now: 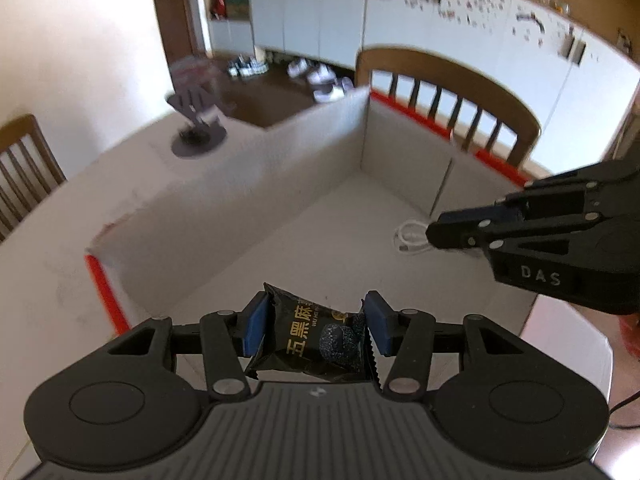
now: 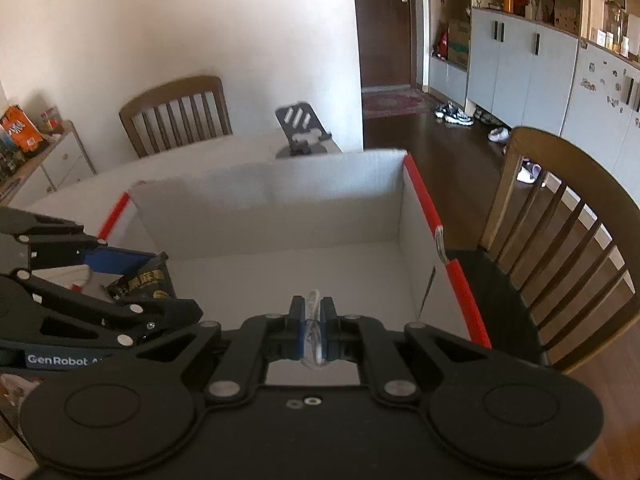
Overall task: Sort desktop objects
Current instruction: 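Carry the black bag and white cable over the red shoebox with both tools, then open the left tool and right tool to drop both items into the box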
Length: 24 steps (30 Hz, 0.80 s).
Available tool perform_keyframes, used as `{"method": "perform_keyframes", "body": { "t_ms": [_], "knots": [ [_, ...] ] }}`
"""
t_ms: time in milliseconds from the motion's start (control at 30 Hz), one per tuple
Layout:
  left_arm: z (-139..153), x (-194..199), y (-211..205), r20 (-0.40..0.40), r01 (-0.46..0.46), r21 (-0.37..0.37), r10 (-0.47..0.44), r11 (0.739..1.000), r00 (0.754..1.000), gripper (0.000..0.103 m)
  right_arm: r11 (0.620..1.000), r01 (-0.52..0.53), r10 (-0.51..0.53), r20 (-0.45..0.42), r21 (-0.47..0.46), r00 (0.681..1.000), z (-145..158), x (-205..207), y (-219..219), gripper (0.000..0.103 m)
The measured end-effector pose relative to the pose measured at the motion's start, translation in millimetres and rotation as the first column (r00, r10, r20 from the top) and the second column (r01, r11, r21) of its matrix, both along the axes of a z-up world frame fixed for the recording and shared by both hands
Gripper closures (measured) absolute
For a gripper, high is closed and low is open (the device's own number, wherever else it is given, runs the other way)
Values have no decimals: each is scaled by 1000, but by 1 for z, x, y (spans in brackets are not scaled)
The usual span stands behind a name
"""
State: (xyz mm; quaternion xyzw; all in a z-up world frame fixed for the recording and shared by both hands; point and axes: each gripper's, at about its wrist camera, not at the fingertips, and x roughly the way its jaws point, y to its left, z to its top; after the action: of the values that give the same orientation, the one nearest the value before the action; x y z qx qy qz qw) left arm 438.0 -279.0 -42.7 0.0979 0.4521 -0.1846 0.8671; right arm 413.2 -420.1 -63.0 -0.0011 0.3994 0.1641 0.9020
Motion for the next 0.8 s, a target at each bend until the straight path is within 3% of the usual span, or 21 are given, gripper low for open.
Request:
{"method": "perform_keyframes", "body": {
  "t_ms": [333,800],
  "knots": [
    [-32,21,-6,-137,7,28,-3,1000,991,52,1000,0,-2,-69,-30,998,-20,16,-4,97],
    [-46,29,-14,-229,38,68,-22,997,973,45,998,-36,29,-136,-49,990,-30,22,-1,93]
  ]
}}
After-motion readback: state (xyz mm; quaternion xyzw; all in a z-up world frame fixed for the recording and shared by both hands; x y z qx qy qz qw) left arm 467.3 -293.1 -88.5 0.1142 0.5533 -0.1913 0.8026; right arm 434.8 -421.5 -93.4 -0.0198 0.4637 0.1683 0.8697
